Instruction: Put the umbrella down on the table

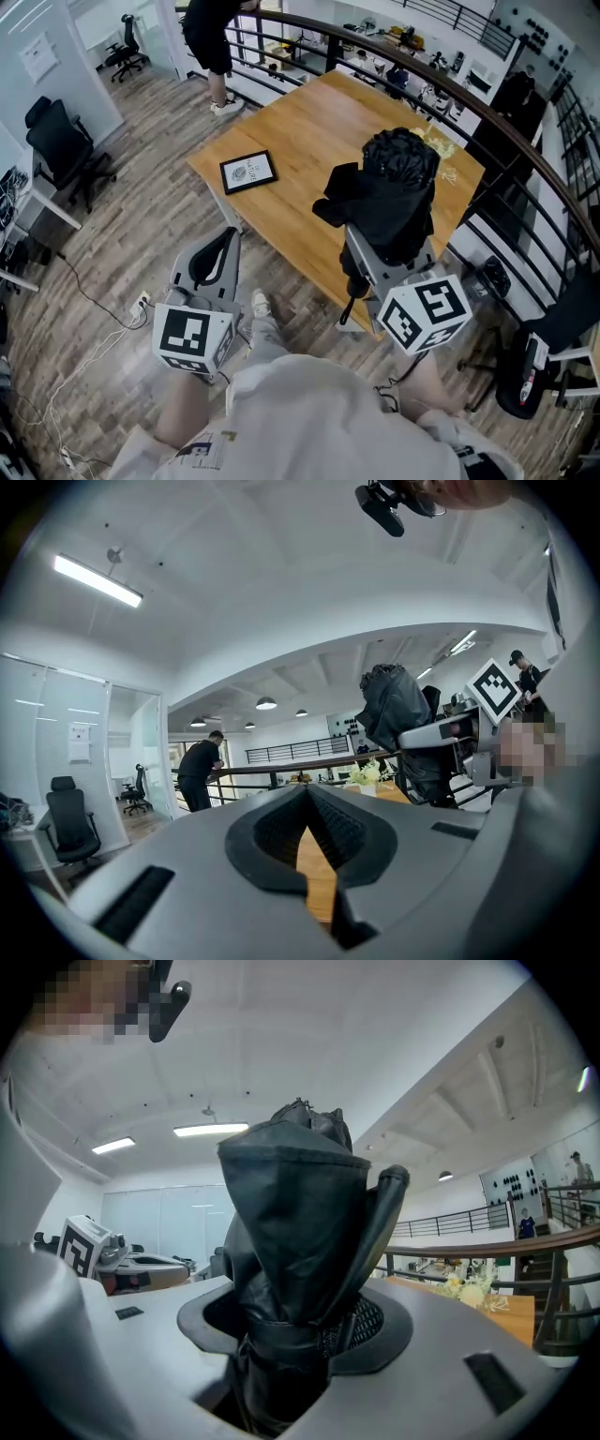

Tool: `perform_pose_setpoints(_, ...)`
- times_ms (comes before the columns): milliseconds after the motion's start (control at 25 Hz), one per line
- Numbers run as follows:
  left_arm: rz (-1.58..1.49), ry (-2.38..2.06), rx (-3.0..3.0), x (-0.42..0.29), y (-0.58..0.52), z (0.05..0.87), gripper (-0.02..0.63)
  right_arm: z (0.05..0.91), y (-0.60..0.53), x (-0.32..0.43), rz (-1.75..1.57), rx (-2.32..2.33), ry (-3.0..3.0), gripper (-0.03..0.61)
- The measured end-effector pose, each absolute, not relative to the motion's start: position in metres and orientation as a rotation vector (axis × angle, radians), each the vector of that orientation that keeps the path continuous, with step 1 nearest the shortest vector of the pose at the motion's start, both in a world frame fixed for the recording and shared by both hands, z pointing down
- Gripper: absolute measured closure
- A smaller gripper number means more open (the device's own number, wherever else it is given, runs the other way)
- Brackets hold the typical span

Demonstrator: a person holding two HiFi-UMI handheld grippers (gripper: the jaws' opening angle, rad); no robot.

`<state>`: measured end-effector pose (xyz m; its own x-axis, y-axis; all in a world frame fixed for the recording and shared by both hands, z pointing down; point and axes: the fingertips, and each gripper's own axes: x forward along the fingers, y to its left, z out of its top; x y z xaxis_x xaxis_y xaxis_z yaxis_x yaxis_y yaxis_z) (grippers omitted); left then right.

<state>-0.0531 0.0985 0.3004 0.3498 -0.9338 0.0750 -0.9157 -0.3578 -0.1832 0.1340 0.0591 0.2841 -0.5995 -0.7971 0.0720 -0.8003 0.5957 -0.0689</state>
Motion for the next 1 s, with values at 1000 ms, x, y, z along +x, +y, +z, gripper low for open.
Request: perform_pose_setpoints(1000, -0.309, 1.684, -2.657, -0.231, -0.223, 0.325, 0.597, 0.307, -0.265, -0.043, 0.311, 1.377, -2.606, 0.324)
